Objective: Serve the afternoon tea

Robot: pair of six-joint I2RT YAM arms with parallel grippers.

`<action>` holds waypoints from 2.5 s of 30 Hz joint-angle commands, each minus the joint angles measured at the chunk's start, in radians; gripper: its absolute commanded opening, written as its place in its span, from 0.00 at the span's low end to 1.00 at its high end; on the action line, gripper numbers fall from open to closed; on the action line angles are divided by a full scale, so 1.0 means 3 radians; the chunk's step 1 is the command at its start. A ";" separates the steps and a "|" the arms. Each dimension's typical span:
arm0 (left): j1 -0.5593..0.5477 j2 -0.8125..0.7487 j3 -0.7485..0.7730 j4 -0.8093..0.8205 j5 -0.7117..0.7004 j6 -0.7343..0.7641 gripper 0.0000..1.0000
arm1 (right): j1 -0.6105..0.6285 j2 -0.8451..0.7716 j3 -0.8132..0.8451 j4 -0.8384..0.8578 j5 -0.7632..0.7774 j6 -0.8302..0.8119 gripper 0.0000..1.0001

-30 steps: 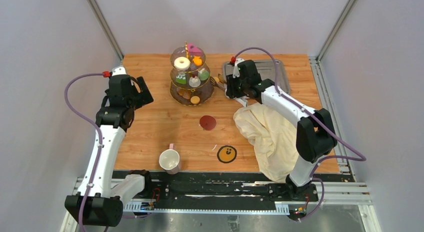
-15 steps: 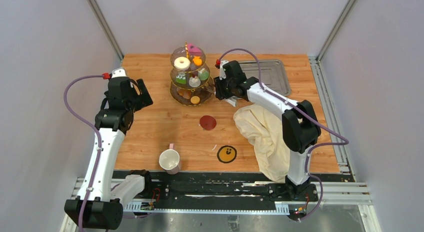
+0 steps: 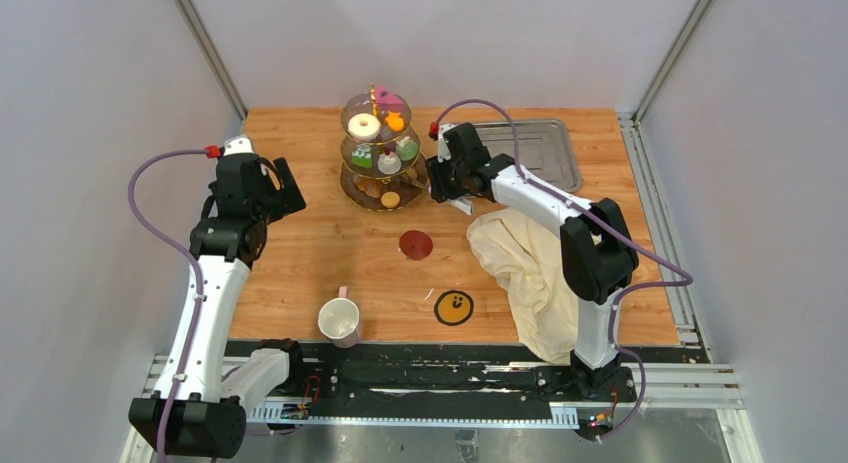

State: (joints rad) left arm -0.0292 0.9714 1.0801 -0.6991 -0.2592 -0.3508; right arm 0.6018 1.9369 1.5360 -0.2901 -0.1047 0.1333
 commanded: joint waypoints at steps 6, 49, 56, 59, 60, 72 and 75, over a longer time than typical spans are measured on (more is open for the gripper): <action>0.0015 -0.0007 0.0043 -0.0010 -0.0036 0.0052 0.98 | 0.0046 -0.0032 0.0153 0.0026 0.0016 -0.0056 0.45; 0.0015 -0.0025 0.0073 -0.0067 -0.0056 0.0048 0.98 | 0.1020 -0.1461 -0.1353 0.0356 -0.0260 0.0046 0.01; 0.0015 -0.0105 0.0117 -0.0171 -0.0225 0.0044 0.98 | 0.1366 -0.0577 -0.0703 0.0819 -0.0211 -0.0067 0.02; 0.0015 -0.0155 0.0116 -0.0192 -0.0298 0.0017 0.98 | 0.1401 -0.0117 -0.0338 0.0913 -0.0119 -0.0053 0.05; 0.0015 -0.0170 0.0117 -0.0197 -0.0312 0.0015 0.98 | 0.1408 0.0024 -0.0244 0.0983 -0.0069 -0.0047 0.06; 0.0015 -0.0266 0.0168 -0.0273 -0.0264 0.0115 0.98 | 0.1425 0.1214 0.1039 0.0946 0.0107 0.0110 0.50; 0.0015 -0.0233 0.0197 -0.0296 -0.0103 0.0121 0.98 | 0.1435 0.1010 0.0882 0.0971 0.0088 0.0048 0.67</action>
State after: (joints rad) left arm -0.0292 0.9012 1.1053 -0.7742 -0.3412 -0.3351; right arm 1.0153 2.3257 1.7836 -0.0204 -0.0875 0.1577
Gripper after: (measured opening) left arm 0.981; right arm 0.592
